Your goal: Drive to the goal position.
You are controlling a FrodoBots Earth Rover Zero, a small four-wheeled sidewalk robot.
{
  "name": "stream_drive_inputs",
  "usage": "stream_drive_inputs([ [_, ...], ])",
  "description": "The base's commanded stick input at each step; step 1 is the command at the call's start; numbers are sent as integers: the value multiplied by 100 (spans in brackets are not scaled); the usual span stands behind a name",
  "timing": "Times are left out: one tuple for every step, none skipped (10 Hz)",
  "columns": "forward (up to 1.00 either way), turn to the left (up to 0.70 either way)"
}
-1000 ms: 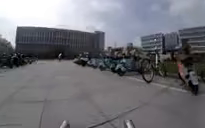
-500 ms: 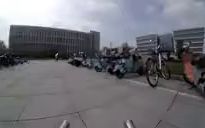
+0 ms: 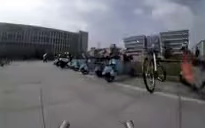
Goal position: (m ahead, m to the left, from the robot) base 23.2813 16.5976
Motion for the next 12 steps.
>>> stream_drive_inputs([
  [100,40],
  [100,40],
  [100,40],
  [100,40],
  [93,44],
  [64,62],
  [34,79],
  [5,97],
  [0,0],
  [13,0],
  [100,0],
  [100,0],
])
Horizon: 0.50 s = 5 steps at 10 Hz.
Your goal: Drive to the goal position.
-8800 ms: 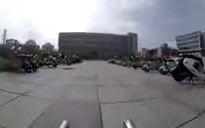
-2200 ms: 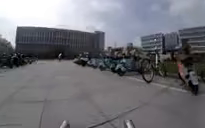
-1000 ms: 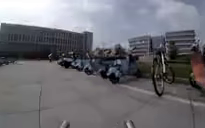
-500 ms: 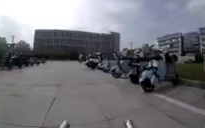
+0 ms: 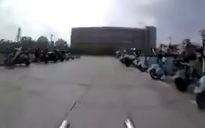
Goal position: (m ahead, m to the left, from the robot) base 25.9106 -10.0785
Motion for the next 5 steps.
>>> stream_drive_inputs([
  [100,0],
  [100,0],
  [100,0],
  [100,5],
  [100,40],
])
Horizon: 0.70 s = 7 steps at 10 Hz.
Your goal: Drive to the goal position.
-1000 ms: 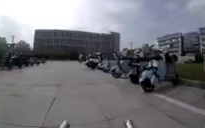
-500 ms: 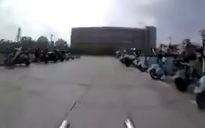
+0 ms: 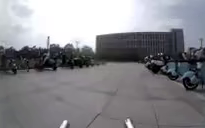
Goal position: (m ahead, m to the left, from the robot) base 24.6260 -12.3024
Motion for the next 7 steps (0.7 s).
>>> stream_drive_inputs([
  [100,40],
  [100,40],
  [100,0],
  [100,0],
  [100,0],
  [100,0],
  [100,0],
])
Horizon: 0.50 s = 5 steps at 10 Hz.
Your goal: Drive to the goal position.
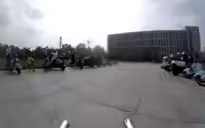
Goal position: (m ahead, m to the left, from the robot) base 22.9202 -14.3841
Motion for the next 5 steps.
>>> stream_drive_inputs([
  [100,0],
  [100,0],
  [100,0],
  [100,0],
  [100,0],
])
